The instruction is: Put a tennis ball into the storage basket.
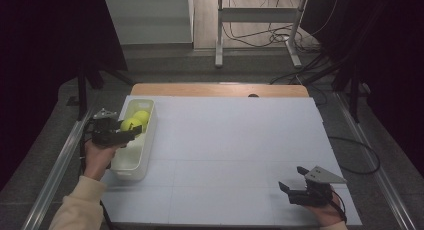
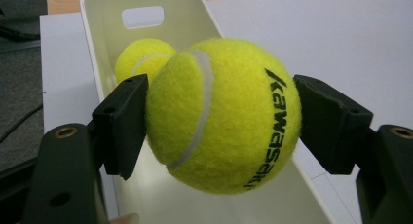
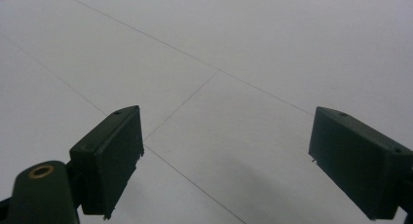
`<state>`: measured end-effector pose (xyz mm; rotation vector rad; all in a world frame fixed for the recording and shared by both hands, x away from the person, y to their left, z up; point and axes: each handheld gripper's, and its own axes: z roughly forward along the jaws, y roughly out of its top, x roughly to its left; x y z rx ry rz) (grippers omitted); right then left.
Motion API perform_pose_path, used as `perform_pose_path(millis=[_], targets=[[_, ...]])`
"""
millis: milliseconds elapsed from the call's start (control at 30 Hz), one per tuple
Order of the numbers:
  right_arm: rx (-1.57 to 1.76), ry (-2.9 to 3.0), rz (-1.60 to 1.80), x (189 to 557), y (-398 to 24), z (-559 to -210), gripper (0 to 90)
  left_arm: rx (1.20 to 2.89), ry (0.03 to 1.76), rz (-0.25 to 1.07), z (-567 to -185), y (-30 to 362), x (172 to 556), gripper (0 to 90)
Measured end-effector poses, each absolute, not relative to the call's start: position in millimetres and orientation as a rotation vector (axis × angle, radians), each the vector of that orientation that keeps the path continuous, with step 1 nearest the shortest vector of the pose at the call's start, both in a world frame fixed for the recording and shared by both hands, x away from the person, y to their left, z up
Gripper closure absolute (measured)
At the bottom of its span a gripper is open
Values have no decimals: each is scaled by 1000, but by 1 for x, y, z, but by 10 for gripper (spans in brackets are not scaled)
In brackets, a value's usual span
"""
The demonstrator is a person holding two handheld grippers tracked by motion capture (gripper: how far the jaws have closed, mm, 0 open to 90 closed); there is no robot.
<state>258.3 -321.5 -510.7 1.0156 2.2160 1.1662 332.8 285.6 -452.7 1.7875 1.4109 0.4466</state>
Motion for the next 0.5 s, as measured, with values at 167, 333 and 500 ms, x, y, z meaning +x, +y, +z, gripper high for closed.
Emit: perform_pose_path(millis=[167,333,500], targets=[[1016,2216,1167,258,-322,-511,130,1790,1407,442,-453,286,333,250],[1014,2218,1163,258,-321,-511,130,1755,1399,461,-448,286,331,157],[1012,2218,1164,258,-321,-510,130,1751,1379,468,-444,284,330,120]])
